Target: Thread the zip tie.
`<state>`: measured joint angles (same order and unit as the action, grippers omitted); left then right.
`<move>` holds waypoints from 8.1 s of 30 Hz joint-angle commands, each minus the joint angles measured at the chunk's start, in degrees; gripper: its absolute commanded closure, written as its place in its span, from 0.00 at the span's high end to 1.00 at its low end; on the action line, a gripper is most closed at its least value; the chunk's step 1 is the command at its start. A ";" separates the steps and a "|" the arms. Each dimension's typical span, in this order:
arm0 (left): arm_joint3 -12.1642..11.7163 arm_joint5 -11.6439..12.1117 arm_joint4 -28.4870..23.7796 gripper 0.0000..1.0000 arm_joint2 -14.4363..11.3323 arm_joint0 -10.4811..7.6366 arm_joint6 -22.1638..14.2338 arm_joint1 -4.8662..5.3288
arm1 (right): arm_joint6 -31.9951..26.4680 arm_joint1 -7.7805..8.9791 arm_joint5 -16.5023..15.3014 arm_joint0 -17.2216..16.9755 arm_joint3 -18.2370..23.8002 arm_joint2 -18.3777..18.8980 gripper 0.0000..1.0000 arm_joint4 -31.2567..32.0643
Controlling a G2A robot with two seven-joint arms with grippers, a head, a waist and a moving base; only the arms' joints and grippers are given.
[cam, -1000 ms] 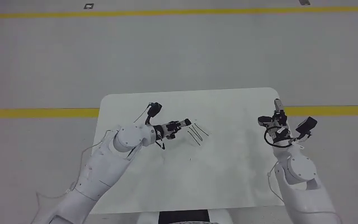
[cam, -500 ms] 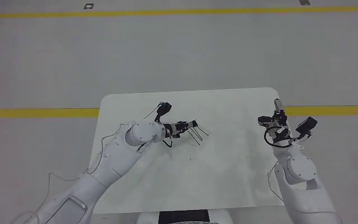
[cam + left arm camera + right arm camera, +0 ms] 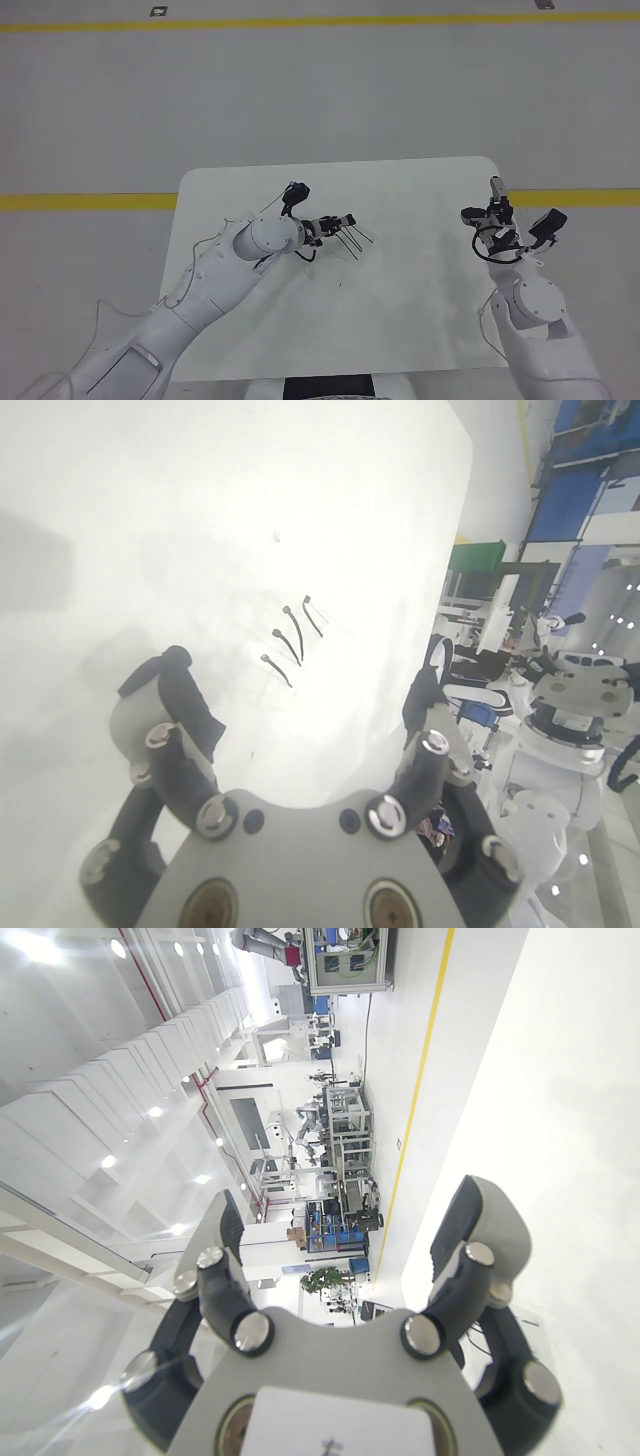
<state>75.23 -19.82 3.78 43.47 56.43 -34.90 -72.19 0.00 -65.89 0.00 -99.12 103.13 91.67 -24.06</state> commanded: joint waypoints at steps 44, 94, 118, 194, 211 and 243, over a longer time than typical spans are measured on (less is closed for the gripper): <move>2.20 0.34 5.56 1.00 0.84 1.63 -3.60 -0.56 | 0.00 0.00 0.00 0.00 0.00 0.00 1.00 0.00; 6.52 19.78 37.57 1.00 -4.31 -8.01 -16.96 2.08 | 0.00 0.00 0.00 0.00 0.00 0.00 1.00 0.00; -0.45 35.76 51.02 1.00 -18.00 -17.40 -25.34 -2.06 | 0.00 0.00 0.00 0.00 0.00 0.00 1.00 0.00; -6.61 39.30 53.55 0.25 -18.57 -15.36 -13.17 -4.03 | 0.00 0.00 0.00 0.00 0.00 0.00 1.00 0.00; -7.62 39.30 51.87 0.30 -21.49 -17.02 -12.34 -4.35 | 0.00 0.00 0.00 0.00 0.00 0.00 1.00 0.00; -3.26 39.30 59.77 0.29 -29.22 -20.10 -9.53 -3.25 | 0.00 0.00 0.00 0.00 0.00 0.00 1.00 0.00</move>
<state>71.95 19.48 63.17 14.38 36.40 -44.43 -75.42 0.00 -65.89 0.00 -99.12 103.13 91.67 -24.06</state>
